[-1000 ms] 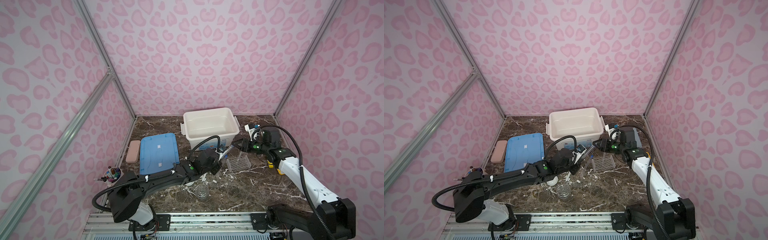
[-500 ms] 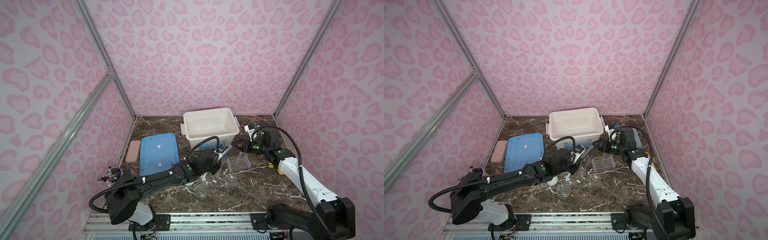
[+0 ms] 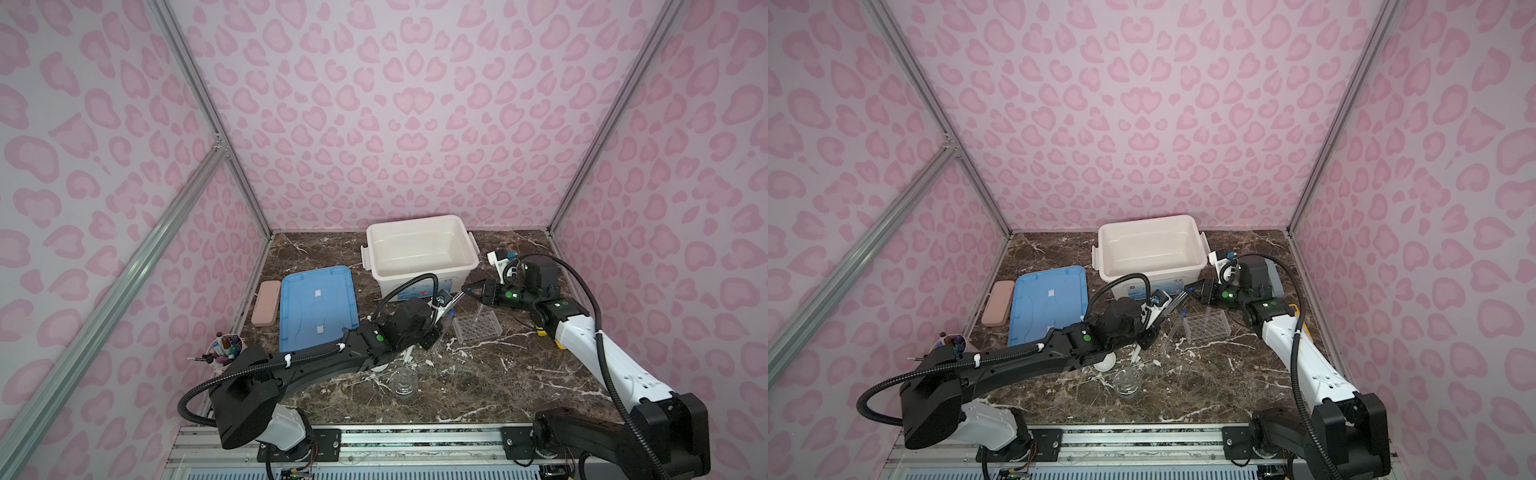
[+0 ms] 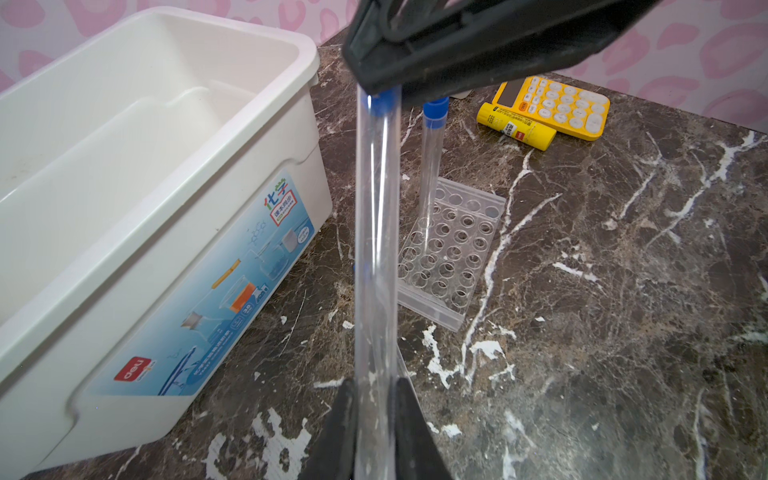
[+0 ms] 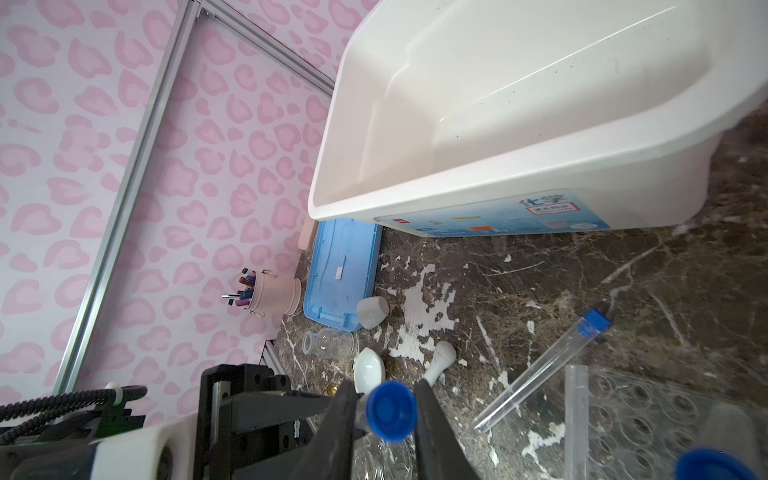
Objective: Organize the chemistry lab equipment
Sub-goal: 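Close right gripper on the blue cap while left gripper opens, then carry the tube into the rack with right gripper while left gripper withdraws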
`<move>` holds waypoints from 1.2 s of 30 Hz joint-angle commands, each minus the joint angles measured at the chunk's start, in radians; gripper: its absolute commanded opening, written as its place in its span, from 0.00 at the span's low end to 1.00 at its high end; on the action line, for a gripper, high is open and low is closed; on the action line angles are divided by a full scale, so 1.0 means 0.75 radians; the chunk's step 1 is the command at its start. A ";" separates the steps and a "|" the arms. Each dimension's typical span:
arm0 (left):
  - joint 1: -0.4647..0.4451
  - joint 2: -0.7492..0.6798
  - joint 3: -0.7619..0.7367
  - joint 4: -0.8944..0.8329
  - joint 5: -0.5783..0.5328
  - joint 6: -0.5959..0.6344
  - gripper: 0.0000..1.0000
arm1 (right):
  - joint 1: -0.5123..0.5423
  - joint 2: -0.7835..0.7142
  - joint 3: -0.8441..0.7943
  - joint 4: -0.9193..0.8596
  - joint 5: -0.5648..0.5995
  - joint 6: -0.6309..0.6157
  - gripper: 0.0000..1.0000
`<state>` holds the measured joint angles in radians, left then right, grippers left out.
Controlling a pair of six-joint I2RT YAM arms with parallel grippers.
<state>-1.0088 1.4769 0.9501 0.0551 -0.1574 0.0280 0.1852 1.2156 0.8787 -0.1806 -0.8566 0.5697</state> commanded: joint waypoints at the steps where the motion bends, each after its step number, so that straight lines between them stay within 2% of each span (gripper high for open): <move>1: -0.002 -0.005 -0.007 0.041 0.004 0.012 0.13 | 0.000 0.005 -0.006 0.044 -0.032 0.009 0.24; 11: -0.003 0.001 -0.011 0.041 0.013 0.014 0.16 | 0.003 0.001 -0.008 0.048 -0.042 0.013 0.16; 20: -0.003 0.012 -0.008 0.045 0.018 0.008 0.20 | 0.003 -0.007 -0.016 0.053 -0.034 0.012 0.12; 23: -0.003 0.018 -0.005 0.044 0.011 0.004 0.30 | 0.003 -0.009 -0.017 0.054 -0.032 0.012 0.11; 25: -0.003 0.021 -0.003 0.043 -0.009 -0.010 0.46 | 0.001 -0.015 -0.017 0.053 -0.021 0.010 0.10; 29: -0.003 0.015 -0.018 0.060 -0.070 -0.041 0.64 | 0.010 -0.054 -0.004 -0.003 0.087 -0.042 0.06; 32: -0.003 0.015 -0.025 0.063 -0.117 -0.056 0.71 | 0.037 -0.093 0.033 -0.101 0.263 -0.111 0.06; 36: -0.001 0.042 -0.004 0.016 -0.173 -0.083 0.73 | 0.126 -0.131 0.094 -0.214 0.525 -0.214 0.05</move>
<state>-1.0100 1.4944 0.9348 0.0685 -0.2386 -0.0113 0.2474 1.1282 0.9276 -0.2684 -0.6430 0.4908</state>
